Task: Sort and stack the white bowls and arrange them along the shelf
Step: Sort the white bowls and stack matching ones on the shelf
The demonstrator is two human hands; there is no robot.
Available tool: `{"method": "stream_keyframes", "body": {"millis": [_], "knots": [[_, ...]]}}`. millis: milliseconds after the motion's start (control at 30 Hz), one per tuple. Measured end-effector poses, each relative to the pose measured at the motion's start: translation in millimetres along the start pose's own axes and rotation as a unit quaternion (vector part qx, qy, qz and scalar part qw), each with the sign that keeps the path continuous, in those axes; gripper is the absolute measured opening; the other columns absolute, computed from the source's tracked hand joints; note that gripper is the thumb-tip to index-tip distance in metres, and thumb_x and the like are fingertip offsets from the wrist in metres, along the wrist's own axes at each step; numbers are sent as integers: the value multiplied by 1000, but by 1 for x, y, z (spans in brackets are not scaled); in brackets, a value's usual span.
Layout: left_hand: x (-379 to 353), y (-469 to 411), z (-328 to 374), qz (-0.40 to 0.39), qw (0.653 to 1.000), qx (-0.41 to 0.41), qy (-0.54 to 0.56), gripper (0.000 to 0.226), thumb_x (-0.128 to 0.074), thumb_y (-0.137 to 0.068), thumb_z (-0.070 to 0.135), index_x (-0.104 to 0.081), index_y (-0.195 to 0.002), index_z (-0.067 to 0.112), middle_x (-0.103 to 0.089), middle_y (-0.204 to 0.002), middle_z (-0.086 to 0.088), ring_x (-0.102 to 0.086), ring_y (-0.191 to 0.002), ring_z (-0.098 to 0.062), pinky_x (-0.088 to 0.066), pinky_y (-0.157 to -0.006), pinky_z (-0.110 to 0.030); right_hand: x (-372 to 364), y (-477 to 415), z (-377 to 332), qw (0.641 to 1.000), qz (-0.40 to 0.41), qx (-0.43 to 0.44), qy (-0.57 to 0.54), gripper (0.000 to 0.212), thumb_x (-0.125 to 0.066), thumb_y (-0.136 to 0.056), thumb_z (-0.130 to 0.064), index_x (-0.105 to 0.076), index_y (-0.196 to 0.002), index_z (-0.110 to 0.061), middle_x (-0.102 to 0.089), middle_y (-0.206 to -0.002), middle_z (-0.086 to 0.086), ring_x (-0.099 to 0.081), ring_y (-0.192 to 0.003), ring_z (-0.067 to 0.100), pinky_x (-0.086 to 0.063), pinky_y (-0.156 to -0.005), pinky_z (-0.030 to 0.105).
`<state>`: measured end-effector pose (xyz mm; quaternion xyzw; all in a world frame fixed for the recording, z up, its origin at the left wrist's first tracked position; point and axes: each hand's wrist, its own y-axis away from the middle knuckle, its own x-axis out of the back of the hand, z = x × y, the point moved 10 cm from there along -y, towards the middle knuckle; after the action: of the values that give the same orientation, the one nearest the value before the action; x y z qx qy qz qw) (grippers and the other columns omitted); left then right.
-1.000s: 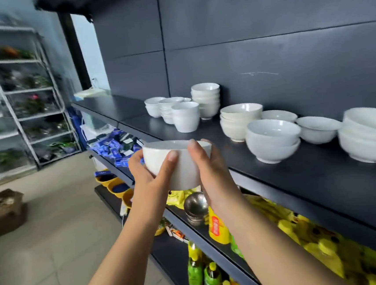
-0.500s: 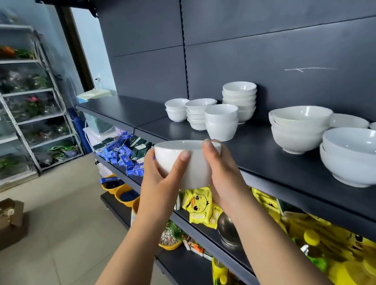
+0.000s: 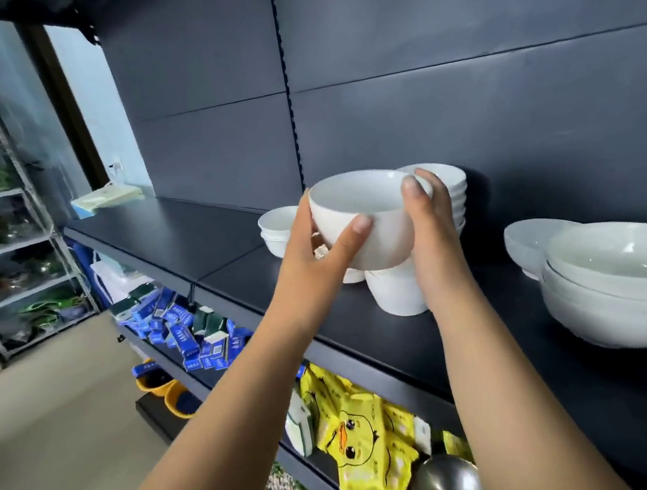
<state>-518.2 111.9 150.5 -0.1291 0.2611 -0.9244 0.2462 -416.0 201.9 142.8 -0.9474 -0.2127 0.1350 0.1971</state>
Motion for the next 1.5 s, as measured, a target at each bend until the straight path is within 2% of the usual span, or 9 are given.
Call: {"method": "stream_keyframes", "body": {"millis": [167, 300, 400, 600, 867, 1000, 1133, 1233, 1500], "knots": [[-20, -33, -39, 3, 1000, -14, 24, 63, -58, -73, 51, -48, -126, 19, -62, -116, 1, -57, -111, -11, -47, -95, -33, 21, -28, 19, 995, 42, 0, 92, 48, -35, -97, -38, -26, -141, -22, -40, -125, -14, -41, -101, -2, -32, -66, -7], [-38, -45, -67, -3, 998, -8, 58, 79, -59, -72, 50, -37, -138, 14, -54, -132, 1, -50, -121, -10, -43, -101, -30, 37, -35, 33, 987, 90, 1, 132, 70, -35, -78, -54, -24, -142, -26, -36, -128, -16, -37, -112, 1, -29, -89, 16], [-44, -48, -81, -7, 996, -9, 86, 76, -61, -74, 43, -34, -140, 16, -51, -135, 3, -49, -121, -3, -41, -100, -21, 42, -37, 42, 981, 116, 6, 157, 68, -33, -74, -54, -31, -138, -29, -41, -119, -19, -42, -106, 1, -33, -79, 8], [-56, -57, -99, -21, 993, -23, 115, 79, -58, -74, 49, -32, -140, 12, -50, -136, -3, -47, -126, -14, -39, -105, -41, 52, -39, 54, 974, 154, 13, 162, 35, -36, -77, -49, -42, -110, -39, -51, -99, -29, -49, -90, -20, -37, -78, 4], [-64, -49, -124, -13, 993, -5, 116, 71, -59, -71, 58, -18, -129, 55, -31, -149, 8, -29, -138, -11, -28, -113, -43, 63, -34, 75, 968, 206, -16, 145, 31, -35, -90, -45, -51, -111, -28, -58, -100, -17, -53, -95, 0, -38, -84, 23], [-75, -47, -130, -14, 992, -6, 123, 90, -57, -69, 70, -18, -141, 33, -30, -149, -2, -30, -137, -20, -28, -111, -48, 74, -30, 76, 959, 251, -19, 130, 53, -30, -80, -54, -56, -114, -22, -62, -109, -4, -56, -103, 12, -43, -89, 25], [-96, -46, -119, -25, 995, -27, 89, 89, -53, -75, 61, -20, -142, 13, -33, -144, -11, -32, -135, -26, -29, -109, -50, 94, -24, 67, 948, 293, -11, 126, 47, -30, -85, -53, -56, -109, -23, -62, -108, -5, -56, -103, 11, -42, -93, 27], [-113, -49, -115, -52, 994, -29, 90, 86, -50, -75, 60, -19, -141, 15, -33, -144, -7, -33, -134, -20, -30, -110, -47, 108, -26, 65, 951, 276, -25, 136, 26, -29, -97, -45, -48, -107, -30, -53, -96, -21, -50, -93, -5, -37, -85, 19], [-122, -67, -119, -48, 990, -37, 127, 91, -52, -67, 78, -31, -133, 19, -42, -134, -6, -43, -127, -22, -37, -105, -48, 113, -37, 71, 961, 214, -43, 171, 35, -39, -94, -47, -41, -122, -27, -50, -103, -21, -47, -90, -13, -37, -71, 3]]}}
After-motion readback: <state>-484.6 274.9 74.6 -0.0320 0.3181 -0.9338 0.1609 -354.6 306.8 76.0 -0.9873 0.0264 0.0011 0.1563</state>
